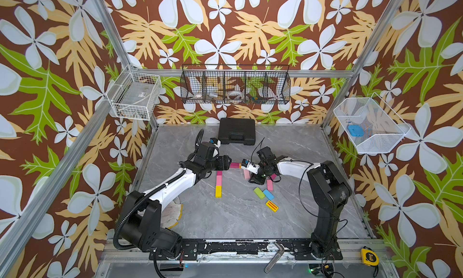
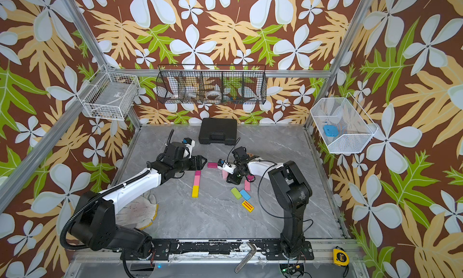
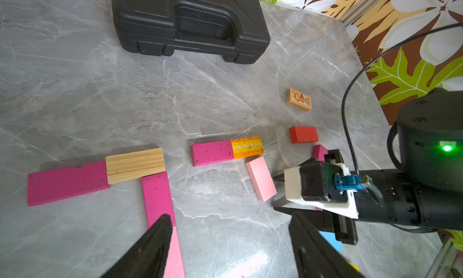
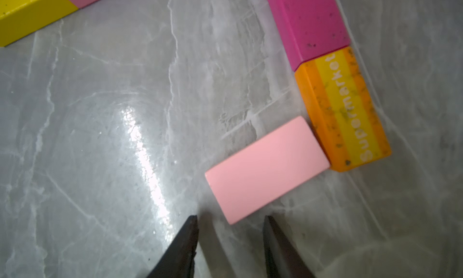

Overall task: Assemble the number 7 with building blocks
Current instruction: Assemble the building block at the center of the board.

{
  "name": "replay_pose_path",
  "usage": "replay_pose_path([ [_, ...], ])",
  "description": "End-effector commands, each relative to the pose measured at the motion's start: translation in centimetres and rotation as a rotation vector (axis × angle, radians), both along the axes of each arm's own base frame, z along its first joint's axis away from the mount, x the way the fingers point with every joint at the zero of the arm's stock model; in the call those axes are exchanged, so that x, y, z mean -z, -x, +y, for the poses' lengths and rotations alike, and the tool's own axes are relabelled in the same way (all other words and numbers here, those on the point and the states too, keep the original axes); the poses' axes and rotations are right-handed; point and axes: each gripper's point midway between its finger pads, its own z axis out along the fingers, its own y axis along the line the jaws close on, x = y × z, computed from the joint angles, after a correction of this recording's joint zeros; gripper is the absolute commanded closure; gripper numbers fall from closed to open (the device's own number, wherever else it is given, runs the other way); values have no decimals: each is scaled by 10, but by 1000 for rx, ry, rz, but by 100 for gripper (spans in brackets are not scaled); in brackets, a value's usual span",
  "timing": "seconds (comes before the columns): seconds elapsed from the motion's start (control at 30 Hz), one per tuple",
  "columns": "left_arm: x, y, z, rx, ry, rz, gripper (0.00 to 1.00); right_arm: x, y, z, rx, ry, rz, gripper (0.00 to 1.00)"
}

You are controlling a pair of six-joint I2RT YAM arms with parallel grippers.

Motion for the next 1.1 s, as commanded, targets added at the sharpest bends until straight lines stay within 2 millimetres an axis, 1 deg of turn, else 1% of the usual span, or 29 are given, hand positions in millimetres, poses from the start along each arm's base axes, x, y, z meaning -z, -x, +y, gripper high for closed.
replay_pose_path([
  [0.0,-6,0,-1,9,7,-21,24,17,29,-17,25,76,133,65],
  [0.03,-6,0,-1,9,8,-22,24,17,32,-16,16,74,137,67],
  [0.17,-6,1,-1,7,8,-24,24,16,38,-8,-11,66,139,67],
  [0.37,-7,1,-1,7,9,-25,24,16,37,-2,-20,69,133,66],
  [0.53,-8,0,-1,7,10,-26,24,17,35,-2,-17,80,134,66],
  [0.67,-8,0,-1,8,8,-26,24,11,33,-4,-12,73,111,65],
  [0.73,-8,-1,-1,7,7,-25,24,2,24,-10,28,59,96,65],
  [0.8,-9,0,-1,6,8,-27,24,-12,15,-15,70,18,77,63],
  [0.9,-10,-1,-1,4,9,-30,24,-38,-4,-22,155,-28,-5,58],
  [0.97,-10,-2,-1,5,11,-31,24,-49,-22,-35,284,-8,-67,56],
  [1.07,-11,-2,-3,9,19,-31,23,-55,-36,-58,488,19,-55,54],
])
